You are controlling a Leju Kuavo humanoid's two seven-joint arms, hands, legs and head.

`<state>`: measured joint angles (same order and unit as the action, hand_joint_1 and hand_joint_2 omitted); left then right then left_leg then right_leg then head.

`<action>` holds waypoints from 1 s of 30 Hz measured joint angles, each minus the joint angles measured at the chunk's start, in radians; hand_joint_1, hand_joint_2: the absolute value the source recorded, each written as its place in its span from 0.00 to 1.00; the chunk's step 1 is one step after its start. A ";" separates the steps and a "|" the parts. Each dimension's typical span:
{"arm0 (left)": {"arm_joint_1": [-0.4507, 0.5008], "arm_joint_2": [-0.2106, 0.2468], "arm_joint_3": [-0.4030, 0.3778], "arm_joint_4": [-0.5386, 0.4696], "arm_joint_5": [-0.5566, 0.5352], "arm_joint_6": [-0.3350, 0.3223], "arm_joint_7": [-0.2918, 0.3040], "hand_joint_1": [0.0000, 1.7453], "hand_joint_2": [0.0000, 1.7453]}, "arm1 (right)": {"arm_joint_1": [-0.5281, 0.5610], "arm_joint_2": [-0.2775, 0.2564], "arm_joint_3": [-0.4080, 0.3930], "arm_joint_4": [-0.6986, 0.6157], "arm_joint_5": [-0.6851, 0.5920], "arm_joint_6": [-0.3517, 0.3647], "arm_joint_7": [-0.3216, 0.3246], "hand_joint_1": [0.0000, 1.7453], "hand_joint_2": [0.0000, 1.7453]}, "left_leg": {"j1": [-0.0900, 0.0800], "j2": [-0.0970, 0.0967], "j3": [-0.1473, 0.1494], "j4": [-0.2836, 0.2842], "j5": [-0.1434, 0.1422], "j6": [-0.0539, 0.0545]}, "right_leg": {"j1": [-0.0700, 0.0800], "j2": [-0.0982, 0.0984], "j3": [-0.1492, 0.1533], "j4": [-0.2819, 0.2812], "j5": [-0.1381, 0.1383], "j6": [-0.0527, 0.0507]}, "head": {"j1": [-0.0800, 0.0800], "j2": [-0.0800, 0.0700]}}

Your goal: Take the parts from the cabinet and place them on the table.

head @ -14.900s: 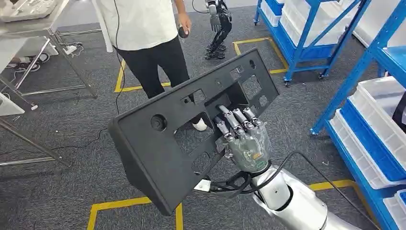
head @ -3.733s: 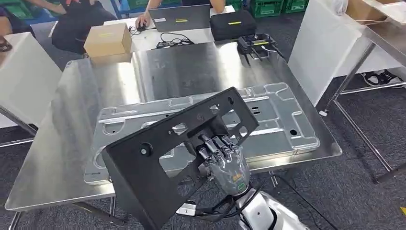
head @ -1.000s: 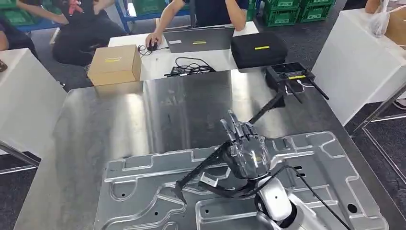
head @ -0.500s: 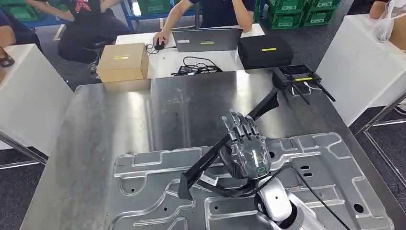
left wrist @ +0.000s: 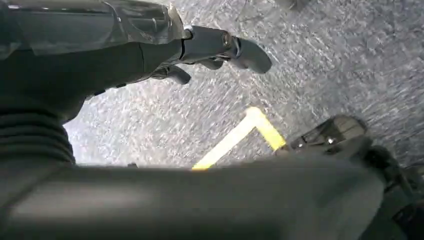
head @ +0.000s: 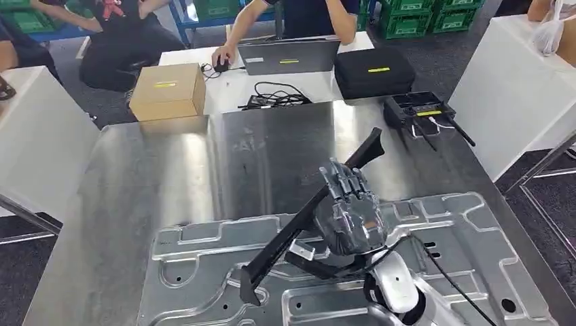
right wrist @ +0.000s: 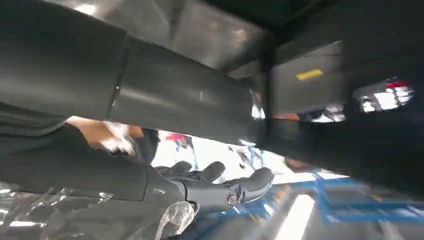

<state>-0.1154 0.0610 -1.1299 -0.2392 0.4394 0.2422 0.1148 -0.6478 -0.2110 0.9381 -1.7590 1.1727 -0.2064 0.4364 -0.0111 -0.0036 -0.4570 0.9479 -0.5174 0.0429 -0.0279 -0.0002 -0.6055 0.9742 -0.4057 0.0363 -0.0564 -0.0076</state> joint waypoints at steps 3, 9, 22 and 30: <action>0.004 0.000 0.000 0.000 0.003 0.000 -0.001 0.00 0.00 | -0.009 0.000 -0.007 -0.005 -0.042 0.072 0.011 0.00 0.00 | 0.011 0.000 -0.123 0.230 -0.099 -0.021 | -0.001 -0.001 0.001 0.000 -0.004 -0.008 | -0.001 0.000; 0.011 0.000 0.000 0.000 0.012 -0.002 -0.002 0.00 0.00 | -0.041 -0.014 -0.010 -0.005 -0.106 0.153 0.082 0.00 0.00 | 0.012 0.000 -0.091 0.047 0.061 -0.005 | -0.001 0.005 0.011 -0.001 -0.006 -0.008 | -0.001 0.000; 0.009 0.002 0.000 0.000 0.011 -0.006 -0.001 0.00 0.00 | -0.033 -0.076 -0.062 -0.020 -0.139 0.130 0.113 0.00 0.00 | 0.008 0.002 -0.053 -0.027 0.093 0.031 | -0.002 0.003 -0.094 0.241 -0.104 0.040 | 0.000 0.000; 0.016 0.007 0.000 0.000 0.018 -0.002 -0.001 0.00 0.00 | -0.032 -0.073 -0.060 -0.018 -0.116 0.102 0.095 0.00 0.00 | 0.010 -0.003 -0.060 0.002 0.063 -0.002 | -0.006 0.004 0.024 -0.007 -0.015 0.008 | 0.000 0.000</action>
<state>-0.0997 0.0679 -1.1303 -0.2388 0.4570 0.2403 0.1137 -0.6795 -0.2838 0.8778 -1.7773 1.0567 -0.1045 0.5310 -0.0007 -0.0062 -0.5170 0.9501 -0.4545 0.0412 -0.0341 0.0035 -0.5812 0.9676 -0.4210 0.0448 -0.0561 -0.0076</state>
